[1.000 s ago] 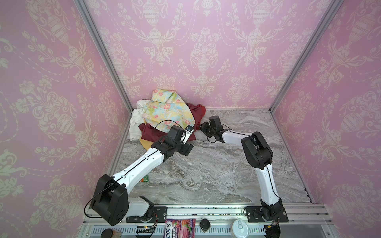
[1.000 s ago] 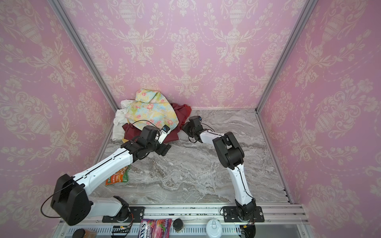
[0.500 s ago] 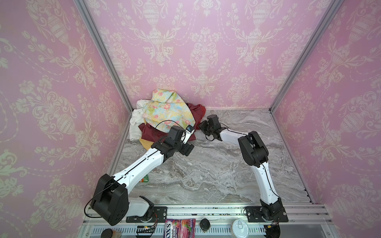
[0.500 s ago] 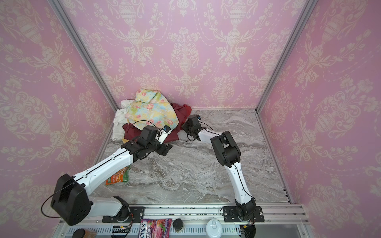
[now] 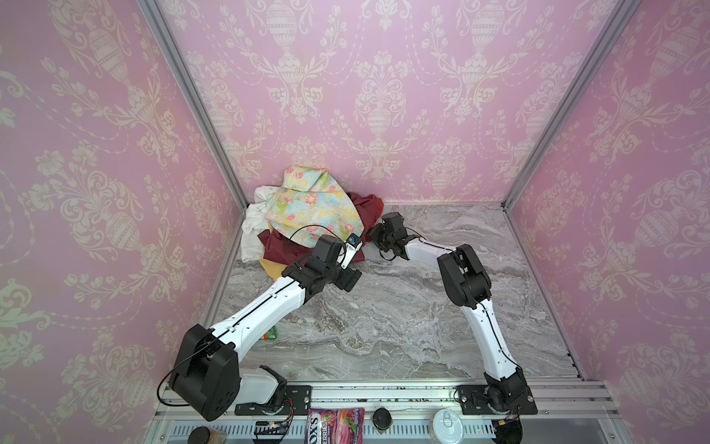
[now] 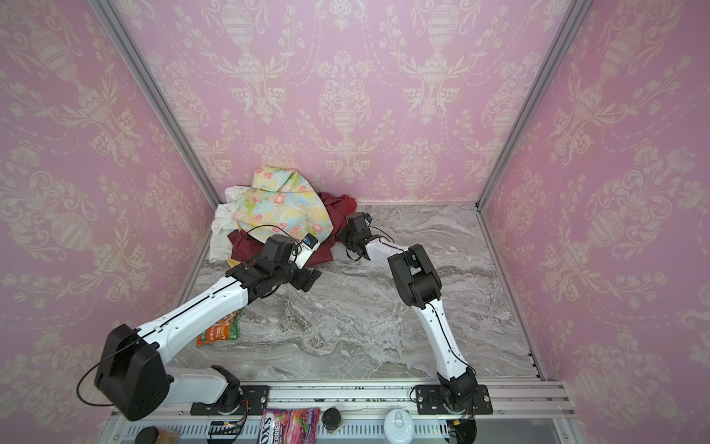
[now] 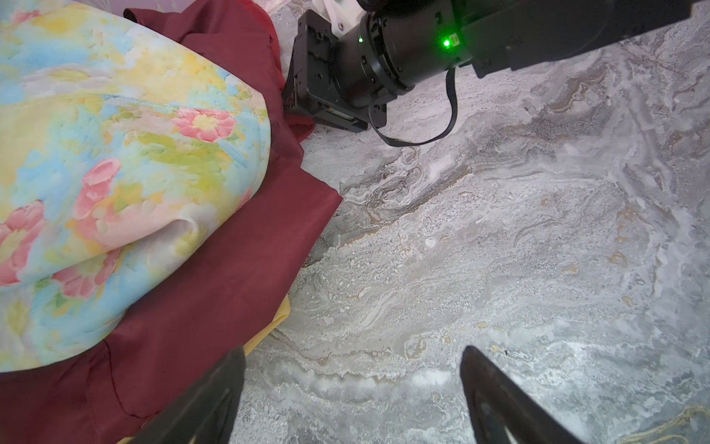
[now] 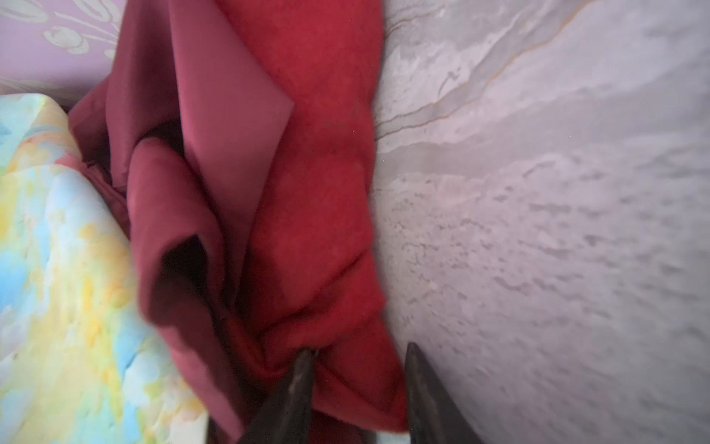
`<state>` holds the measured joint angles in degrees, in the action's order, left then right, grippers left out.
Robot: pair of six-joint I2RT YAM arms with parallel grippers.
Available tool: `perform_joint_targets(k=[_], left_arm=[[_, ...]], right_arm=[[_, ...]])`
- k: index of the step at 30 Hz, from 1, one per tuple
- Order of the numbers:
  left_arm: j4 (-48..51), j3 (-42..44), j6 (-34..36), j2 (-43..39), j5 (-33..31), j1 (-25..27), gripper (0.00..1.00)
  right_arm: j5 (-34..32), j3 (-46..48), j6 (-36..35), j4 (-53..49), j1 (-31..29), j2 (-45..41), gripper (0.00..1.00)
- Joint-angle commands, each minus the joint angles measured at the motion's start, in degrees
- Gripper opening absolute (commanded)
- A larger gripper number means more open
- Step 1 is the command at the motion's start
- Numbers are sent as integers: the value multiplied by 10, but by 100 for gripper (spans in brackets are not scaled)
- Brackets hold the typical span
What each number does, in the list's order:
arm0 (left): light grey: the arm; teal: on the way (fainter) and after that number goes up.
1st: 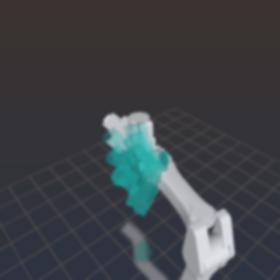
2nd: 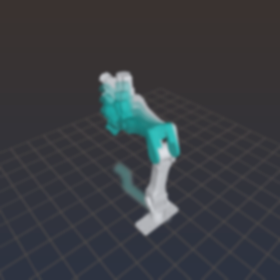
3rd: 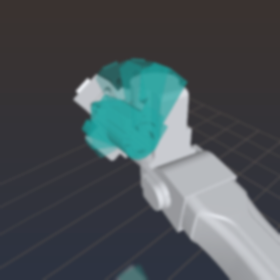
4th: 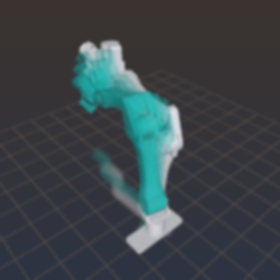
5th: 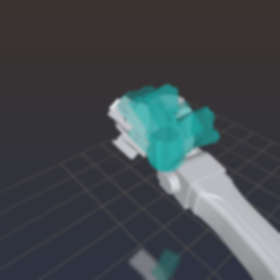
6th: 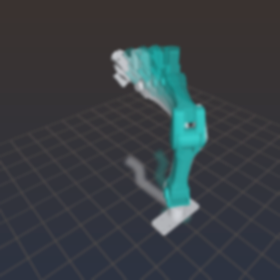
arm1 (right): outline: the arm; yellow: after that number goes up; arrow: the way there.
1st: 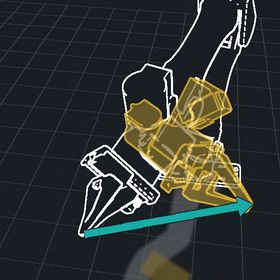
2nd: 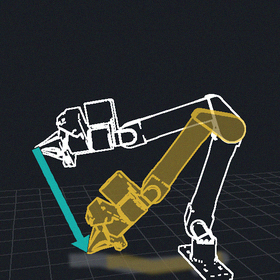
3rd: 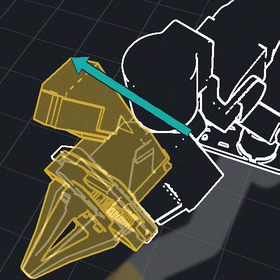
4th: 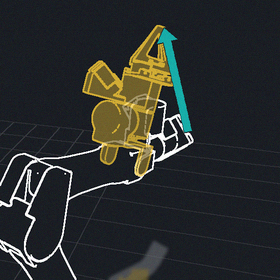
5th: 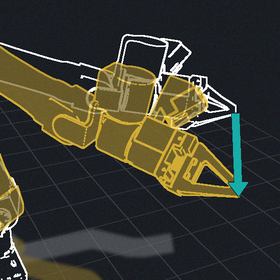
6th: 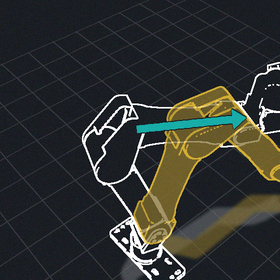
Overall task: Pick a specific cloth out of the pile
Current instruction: 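Reach the right gripper to the red fleece cloth at the pile's edge and grasp it, then lift the red fleece cloth up out of the pile with the right gripper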
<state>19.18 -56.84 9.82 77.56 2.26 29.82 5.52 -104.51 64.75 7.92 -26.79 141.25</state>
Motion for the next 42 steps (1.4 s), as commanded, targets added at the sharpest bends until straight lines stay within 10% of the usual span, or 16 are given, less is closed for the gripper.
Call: perform_joint_targets(k=[1, 9, 14, 33, 42], left_arm=[[-5, 10, 12, -14, -6, 3, 90], [-6, 12, 19, -11, -19, 3, 90], [-7, 15, 21, -11, -23, 3, 90], [-26, 5, -42, -30, 11, -46, 91], [-34, -7, -72, -40, 26, -108, 92]], right_arm=[[-16, -22, 5, -38, -4, 29, 40], [-15, -89, -2, -57, -9, 70, 30], [-23, -117, -13, -77, -10, 74, 0], [-75, -112, -112, -127, 1, -101, 0], [-43, -335, -191, -223, 2, -60, 0]])
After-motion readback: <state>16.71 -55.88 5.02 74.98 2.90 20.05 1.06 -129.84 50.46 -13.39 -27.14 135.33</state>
